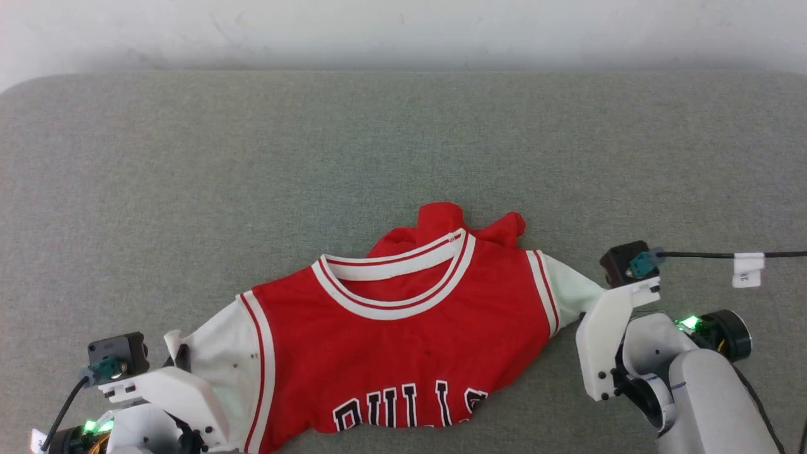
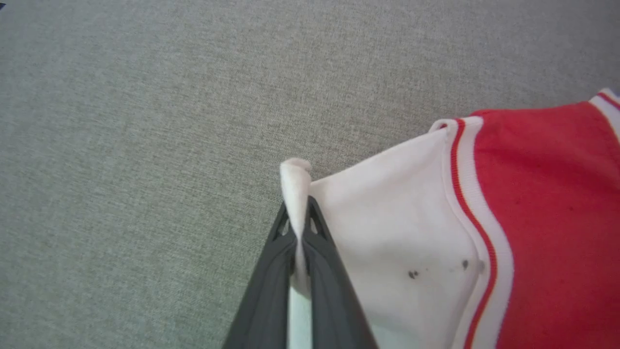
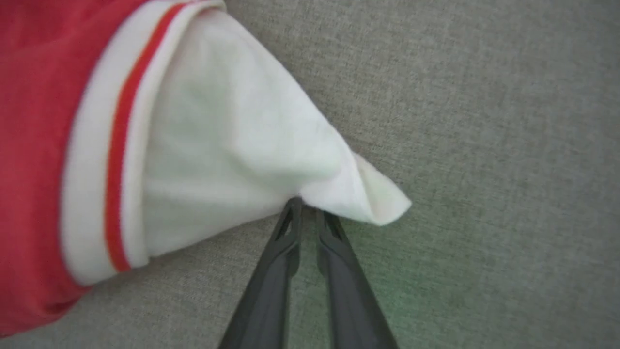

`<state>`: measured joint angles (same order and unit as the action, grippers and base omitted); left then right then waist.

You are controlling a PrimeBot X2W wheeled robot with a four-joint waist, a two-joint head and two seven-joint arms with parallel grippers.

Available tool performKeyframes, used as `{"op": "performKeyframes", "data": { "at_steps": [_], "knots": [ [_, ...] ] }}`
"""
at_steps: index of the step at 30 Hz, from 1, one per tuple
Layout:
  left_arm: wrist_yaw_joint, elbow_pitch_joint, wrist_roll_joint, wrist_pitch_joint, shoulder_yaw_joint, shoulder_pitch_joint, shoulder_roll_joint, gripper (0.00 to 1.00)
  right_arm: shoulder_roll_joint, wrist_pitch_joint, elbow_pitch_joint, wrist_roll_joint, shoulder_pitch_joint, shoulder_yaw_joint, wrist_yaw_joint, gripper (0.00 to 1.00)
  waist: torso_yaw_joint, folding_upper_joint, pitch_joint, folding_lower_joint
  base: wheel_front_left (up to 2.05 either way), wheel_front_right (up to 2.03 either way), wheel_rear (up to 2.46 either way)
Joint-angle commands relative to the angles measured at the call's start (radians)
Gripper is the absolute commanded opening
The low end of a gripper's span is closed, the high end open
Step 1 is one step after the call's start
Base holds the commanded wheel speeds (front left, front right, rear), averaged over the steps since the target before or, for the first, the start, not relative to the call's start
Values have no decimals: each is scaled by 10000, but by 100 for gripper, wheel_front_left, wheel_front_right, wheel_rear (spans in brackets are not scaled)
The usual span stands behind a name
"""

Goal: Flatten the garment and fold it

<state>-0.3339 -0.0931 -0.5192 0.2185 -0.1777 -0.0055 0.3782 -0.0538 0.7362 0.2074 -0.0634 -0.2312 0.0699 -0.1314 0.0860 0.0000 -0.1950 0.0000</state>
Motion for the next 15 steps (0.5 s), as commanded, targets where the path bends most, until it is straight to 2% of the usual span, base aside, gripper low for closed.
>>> {"op": "performKeyframes", "data": {
  "at_steps": [1,7,11,15],
  "knots": [
    [61,26,-64,-9,-34,-117,2,0,36,128,89,96,54,54,7,0,-30,0,34,0,0,0,0],
    [476,119,18,-147,-86,-726,329,0,-153,152,-386,476,-702,165,7,0,-101,0,43,0,0,0,0],
    [938,48,373,-270,-109,-1991,932,0,-855,-28,-606,456,-1978,366,7,0,-102,0,-135,0,0,0,0],
    [1260,-79,710,-242,-208,-3764,1248,0,-1545,-163,-487,179,-3673,723,7,0,-66,0,-515,0,0,0,0]
  ]
}}
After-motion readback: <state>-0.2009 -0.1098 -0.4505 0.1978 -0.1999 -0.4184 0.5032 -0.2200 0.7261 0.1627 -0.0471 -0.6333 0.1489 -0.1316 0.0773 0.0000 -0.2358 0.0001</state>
